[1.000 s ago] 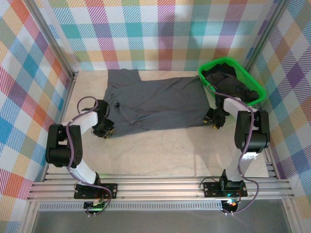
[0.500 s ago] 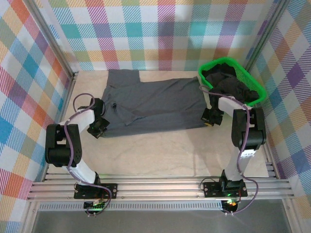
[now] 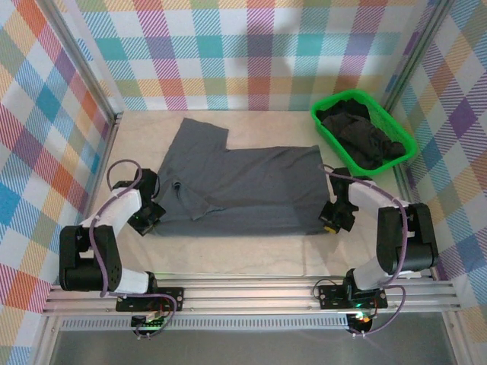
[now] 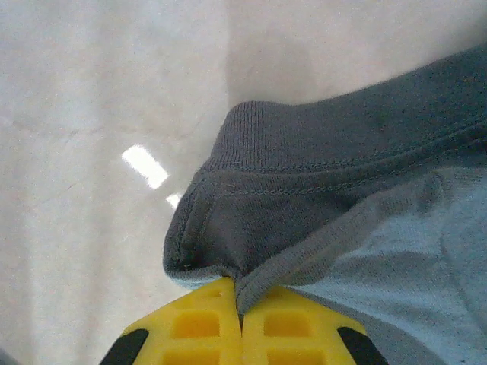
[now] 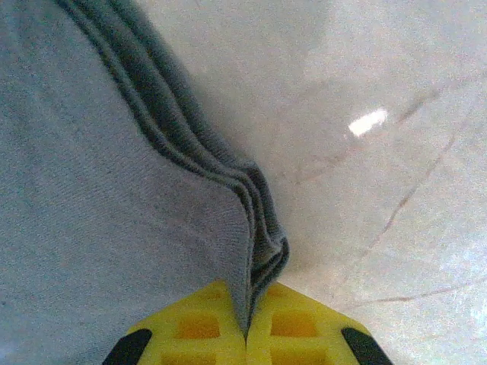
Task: Fold and stack the t-shirts
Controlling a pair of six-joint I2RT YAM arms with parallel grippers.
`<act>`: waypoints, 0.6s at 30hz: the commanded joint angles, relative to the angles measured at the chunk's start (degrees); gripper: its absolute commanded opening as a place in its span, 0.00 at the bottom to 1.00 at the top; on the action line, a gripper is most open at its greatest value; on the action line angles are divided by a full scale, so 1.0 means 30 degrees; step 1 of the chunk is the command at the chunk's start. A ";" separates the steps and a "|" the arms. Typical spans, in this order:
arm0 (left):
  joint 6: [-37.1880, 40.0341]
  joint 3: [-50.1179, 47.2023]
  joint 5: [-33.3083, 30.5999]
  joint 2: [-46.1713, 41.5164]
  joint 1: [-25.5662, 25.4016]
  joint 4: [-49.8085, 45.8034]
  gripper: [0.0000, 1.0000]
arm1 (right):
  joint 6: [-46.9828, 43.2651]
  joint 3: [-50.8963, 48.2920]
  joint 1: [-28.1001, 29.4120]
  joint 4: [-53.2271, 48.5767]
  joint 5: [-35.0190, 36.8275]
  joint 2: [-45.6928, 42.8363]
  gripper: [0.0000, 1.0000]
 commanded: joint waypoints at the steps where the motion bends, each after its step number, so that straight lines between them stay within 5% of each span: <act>1: -0.0111 -0.0802 -0.1182 -0.0746 0.0474 -0.1165 0.00 | 0.0762 -0.0501 0.0082 -0.0556 -0.0112 -0.0609 0.00; 7: -0.0844 -0.1180 -0.1703 -0.2084 0.0474 -0.1914 0.04 | 0.1129 -0.0501 0.0170 -0.0924 -0.0580 -0.1331 0.00; 11: -0.1573 0.0164 -0.1527 -0.3164 0.0459 -0.2888 0.45 | 0.0842 0.0148 0.0528 -0.1251 -0.0531 -0.2945 0.29; 14: -0.2747 0.1168 -0.0421 -0.4060 0.0278 -0.3103 0.50 | 0.0318 0.0847 0.0950 -0.0821 -0.0689 -0.4528 0.40; 18: -0.5513 0.1380 0.2890 -0.3909 -0.1530 -0.1581 0.50 | -0.0891 0.0760 0.1319 0.4094 -0.6917 -0.5172 0.49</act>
